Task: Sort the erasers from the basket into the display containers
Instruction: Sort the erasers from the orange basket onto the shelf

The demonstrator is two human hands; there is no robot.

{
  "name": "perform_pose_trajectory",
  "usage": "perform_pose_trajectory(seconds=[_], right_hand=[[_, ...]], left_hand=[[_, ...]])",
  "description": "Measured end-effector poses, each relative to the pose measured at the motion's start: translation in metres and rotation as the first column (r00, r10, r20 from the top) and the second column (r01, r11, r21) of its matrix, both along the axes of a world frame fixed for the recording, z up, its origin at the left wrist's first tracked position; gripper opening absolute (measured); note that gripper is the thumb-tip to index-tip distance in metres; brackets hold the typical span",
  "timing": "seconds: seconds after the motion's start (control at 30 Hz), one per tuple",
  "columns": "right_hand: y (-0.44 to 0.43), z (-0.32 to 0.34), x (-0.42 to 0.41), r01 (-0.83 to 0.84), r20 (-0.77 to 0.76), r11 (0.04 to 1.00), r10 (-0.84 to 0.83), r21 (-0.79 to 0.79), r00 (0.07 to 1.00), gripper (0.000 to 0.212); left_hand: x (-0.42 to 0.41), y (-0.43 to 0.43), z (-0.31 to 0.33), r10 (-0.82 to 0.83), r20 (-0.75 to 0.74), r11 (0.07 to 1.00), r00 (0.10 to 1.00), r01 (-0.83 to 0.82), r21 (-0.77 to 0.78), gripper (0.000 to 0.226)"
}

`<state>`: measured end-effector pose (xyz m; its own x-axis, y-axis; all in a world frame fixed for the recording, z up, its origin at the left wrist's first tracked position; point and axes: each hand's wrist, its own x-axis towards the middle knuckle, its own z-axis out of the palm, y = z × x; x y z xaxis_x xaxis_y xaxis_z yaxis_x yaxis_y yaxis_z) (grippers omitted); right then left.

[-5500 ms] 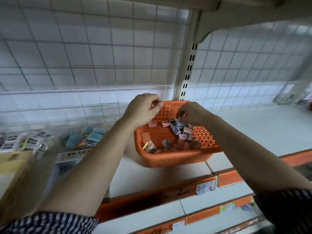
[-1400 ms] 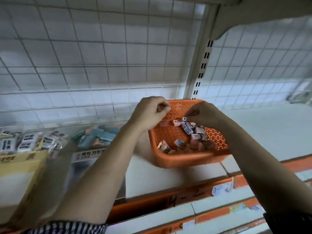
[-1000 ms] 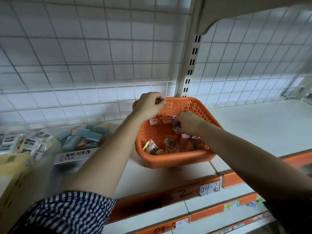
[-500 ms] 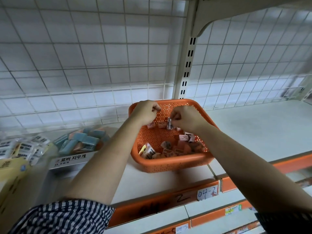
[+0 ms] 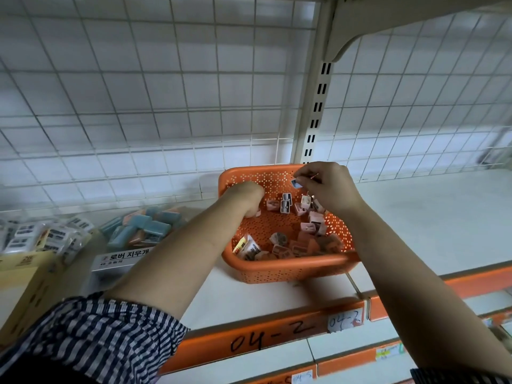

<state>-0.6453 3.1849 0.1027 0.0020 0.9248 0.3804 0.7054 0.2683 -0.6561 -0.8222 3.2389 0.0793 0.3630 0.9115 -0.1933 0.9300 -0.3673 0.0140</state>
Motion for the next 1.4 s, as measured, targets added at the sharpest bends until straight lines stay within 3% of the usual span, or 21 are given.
perform_pose_trajectory(seconds=[0.1,0.2,0.33,0.47,0.63,0.8,0.93,1.2,1.4], right_hand=[[-0.001,0.002,-0.001,-0.008,-0.039,0.998,0.006,-0.056,0.999,0.018],[-0.004,0.007,0.0,-0.011,-0.039,0.996,0.007,-0.092,0.999,0.027],[-0.007,0.023,-0.001,0.002,-0.112,0.999,-0.008,-0.053,0.994,0.028],[-0.015,0.039,-0.031,-0.077,-0.239,0.997,0.081,0.027,0.967,0.02],[-0.023,0.044,-0.112,-0.246,-0.339,0.961,0.276,0.13,0.899,0.007],[-0.027,0.045,-0.205,-0.381,-0.377,0.913,0.406,0.143,0.832,0.017],[-0.028,0.044,-0.283,-0.489,-0.369,0.865,0.492,0.11,0.788,0.02],[-0.031,0.035,-0.44,-0.64,-0.234,0.767,0.617,-0.033,0.751,0.022],[-0.031,0.023,-0.521,-0.668,-0.129,0.732,0.655,-0.136,0.745,0.021]], left_hand=[[0.0,-0.005,0.003,-0.055,0.045,0.998,0.997,0.054,0.038,0.03],[-0.003,-0.013,0.014,-0.118,0.265,0.983,0.957,0.074,0.17,0.02],[-0.03,-0.033,0.033,-0.129,0.64,0.95,0.758,-0.089,0.298,0.029],[-0.075,-0.066,0.04,-0.162,0.812,0.906,0.56,-0.242,0.348,0.03],[-0.142,-0.097,0.049,-0.152,0.819,0.855,0.553,-0.343,0.39,0.025],[-0.24,-0.122,0.071,-0.126,0.85,0.792,0.512,-0.464,0.397,0.019],[-0.332,-0.148,0.084,-0.048,0.843,0.71,0.536,-0.575,0.406,0.022],[-0.522,-0.194,0.079,0.136,0.784,0.52,0.606,-0.717,0.465,0.021],[-0.635,-0.2,0.025,0.339,0.708,0.489,0.62,-0.759,0.43,0.022]])
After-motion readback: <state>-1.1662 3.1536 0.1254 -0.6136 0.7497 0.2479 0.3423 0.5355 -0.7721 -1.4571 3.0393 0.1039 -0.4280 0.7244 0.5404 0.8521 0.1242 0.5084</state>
